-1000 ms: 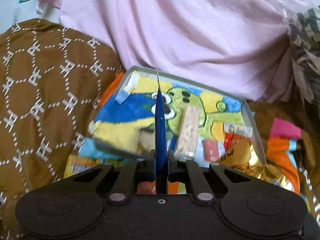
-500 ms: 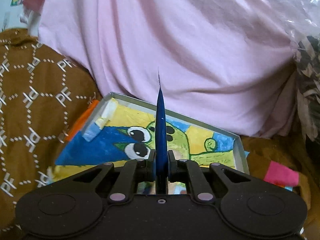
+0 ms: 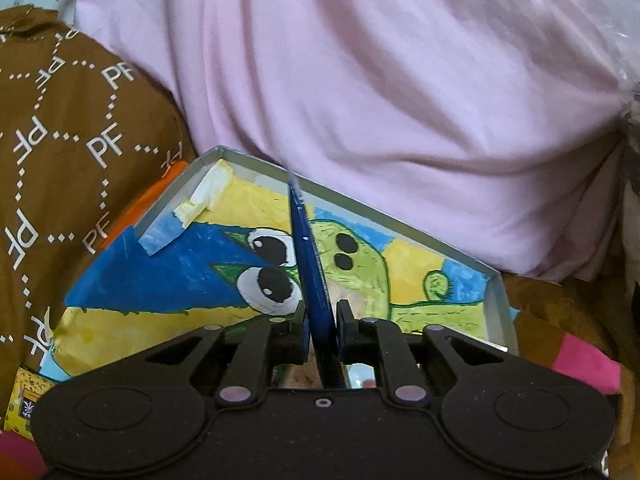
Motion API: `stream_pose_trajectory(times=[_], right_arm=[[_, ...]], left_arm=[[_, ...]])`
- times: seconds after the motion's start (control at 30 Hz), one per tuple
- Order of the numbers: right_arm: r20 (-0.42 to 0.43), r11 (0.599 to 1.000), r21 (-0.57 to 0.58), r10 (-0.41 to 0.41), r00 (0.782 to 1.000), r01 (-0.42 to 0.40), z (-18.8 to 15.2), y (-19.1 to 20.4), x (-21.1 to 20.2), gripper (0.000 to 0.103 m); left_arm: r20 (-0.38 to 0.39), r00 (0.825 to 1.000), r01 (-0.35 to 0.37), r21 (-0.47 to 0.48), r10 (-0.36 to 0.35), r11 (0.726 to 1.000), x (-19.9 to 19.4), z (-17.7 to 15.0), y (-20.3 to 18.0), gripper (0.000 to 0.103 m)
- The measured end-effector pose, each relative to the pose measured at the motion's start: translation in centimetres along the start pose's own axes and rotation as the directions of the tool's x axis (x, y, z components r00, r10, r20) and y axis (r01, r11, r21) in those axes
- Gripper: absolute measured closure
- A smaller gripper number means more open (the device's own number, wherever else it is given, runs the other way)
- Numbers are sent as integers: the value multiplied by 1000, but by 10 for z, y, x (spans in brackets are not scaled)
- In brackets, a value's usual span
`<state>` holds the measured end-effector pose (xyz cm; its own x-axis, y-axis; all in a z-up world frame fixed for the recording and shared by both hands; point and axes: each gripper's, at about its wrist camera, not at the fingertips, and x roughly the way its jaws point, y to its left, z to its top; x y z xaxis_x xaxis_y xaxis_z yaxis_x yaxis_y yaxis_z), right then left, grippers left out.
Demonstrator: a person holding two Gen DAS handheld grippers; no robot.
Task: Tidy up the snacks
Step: 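Carry the blue tube pack and gold sweet into the grey tray and release both, then move both tools back over the quail egg pack and small candy packs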
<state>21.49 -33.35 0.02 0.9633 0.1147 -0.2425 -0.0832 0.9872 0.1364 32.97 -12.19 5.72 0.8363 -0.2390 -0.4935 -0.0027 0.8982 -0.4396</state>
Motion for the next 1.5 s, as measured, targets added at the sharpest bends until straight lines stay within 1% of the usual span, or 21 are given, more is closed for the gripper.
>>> stream_pose_trajectory(times=[0.07,0.23,0.27,0.3,0.33,0.37,0.4,0.43,0.47,0.5,0.6,0.7,0.8,0.97,1.27,1.5], right_arm=[[-6,1000,3,-21,1000,21,0,-3,2,78],[0,998,-17,-65,998,65,-1,-3,2,66],[4,997,-27,-76,997,76,0,-3,2,60],[9,995,-40,-88,996,88,0,-2,2,53],[12,994,-50,-98,995,99,0,-1,2,49],[15,992,-61,-111,994,112,0,0,1,41],[19,989,-75,-127,992,128,0,2,1,36],[22,986,-88,-140,990,142,0,2,1,34],[25,983,-98,-151,988,153,0,3,1,29],[30,980,-106,-164,986,166,1,4,2,25],[44,976,-124,-175,984,180,1,6,0,17],[56,972,-144,-179,982,186,1,10,0,11],[68,970,-148,-183,981,191,1,13,-2,5],[96,971,-135,-184,978,196,3,15,-10,1],[148,972,-144,-162,976,183,8,28,-29,0],[181,970,-154,-160,970,189,10,39,-50,0]], left_arm=[[1,1000,-12,3,12,1000,3,-2,3,86],[0,999,-44,-7,44,999,9,-6,10,80],[3,999,-52,-9,52,999,9,-7,11,73],[5,998,-61,-7,61,998,9,-9,12,64],[7,998,-68,-5,68,998,10,-10,13,60],[9,997,-77,-3,77,997,10,-11,13,52],[13,996,-85,1,85,996,9,-12,13,43],[19,996,-93,4,93,996,9,-12,14,38],[29,995,-100,6,100,995,8,-13,15,29],[41,993,-108,9,107,994,6,-14,15,22],[65,991,-122,22,120,992,3,-14,15,11],[75,989,-126,31,124,991,1,-16,15,4],[87,987,-136,28,133,990,-3,-18,17,1],[88,986,-144,17,142,989,-11,-21,23,1],[111,980,-171,24,167,985,-39,-21,33,1],[114,978,-183,50,176,982,-66,-26,41,1]])
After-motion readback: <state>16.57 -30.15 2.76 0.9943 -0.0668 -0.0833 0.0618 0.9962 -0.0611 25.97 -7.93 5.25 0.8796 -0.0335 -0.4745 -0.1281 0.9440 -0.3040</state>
